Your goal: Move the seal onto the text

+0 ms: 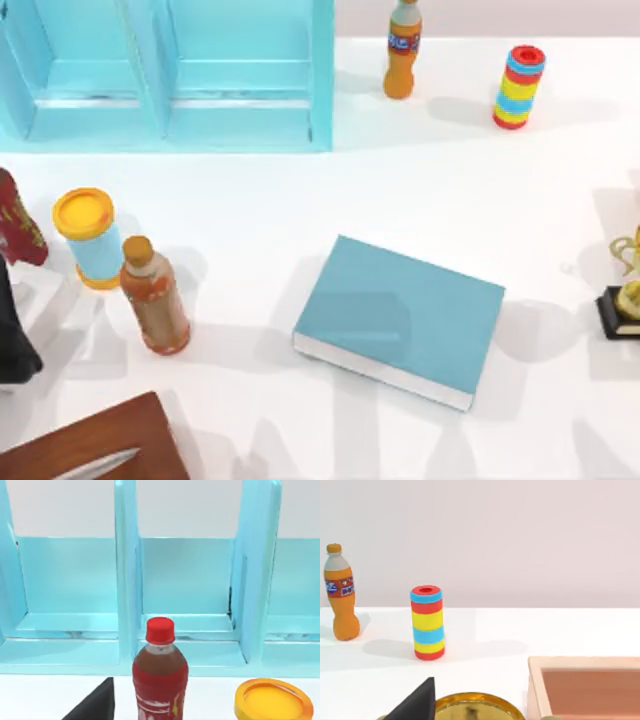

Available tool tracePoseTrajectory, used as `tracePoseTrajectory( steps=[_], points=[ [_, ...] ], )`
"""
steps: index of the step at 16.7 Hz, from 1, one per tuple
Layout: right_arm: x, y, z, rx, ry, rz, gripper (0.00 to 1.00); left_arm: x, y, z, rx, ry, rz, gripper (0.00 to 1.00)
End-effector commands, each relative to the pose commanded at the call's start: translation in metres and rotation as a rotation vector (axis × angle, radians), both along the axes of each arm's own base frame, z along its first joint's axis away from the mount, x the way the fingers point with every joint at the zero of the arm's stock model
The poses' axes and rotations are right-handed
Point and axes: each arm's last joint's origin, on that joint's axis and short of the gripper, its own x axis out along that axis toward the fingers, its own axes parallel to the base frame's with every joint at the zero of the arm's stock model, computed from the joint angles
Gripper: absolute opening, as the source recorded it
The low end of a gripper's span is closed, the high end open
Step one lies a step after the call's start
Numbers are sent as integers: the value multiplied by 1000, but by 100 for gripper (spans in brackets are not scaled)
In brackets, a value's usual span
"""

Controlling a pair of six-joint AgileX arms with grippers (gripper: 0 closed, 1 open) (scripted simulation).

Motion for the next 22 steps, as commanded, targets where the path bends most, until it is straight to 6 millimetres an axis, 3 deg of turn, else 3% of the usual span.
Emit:
tracePoseTrajectory(
  steps=[6, 11, 14, 17, 19, 22],
  points=[
    [0, -4, 11, -1, 43, -41, 100, 0, 0, 0, 0, 0, 0, 100],
    [14, -20, 69, 7, 238, -173, 100, 0, 0, 0, 0, 0, 0, 100],
    [45, -38, 118, 20, 411, -236, 100, 0, 0, 0, 0, 0, 0, 100],
    [97, -65, 150, 37, 628, -269, 100, 0, 0, 0, 0, 0, 0, 100],
    [130, -85, 155, 46, 782, -271, 100, 0, 0, 0, 0, 0, 0, 100],
    [169, -110, 144, 47, 1014, -243, 100, 0, 0, 0, 0, 0, 0, 100]
  ],
)
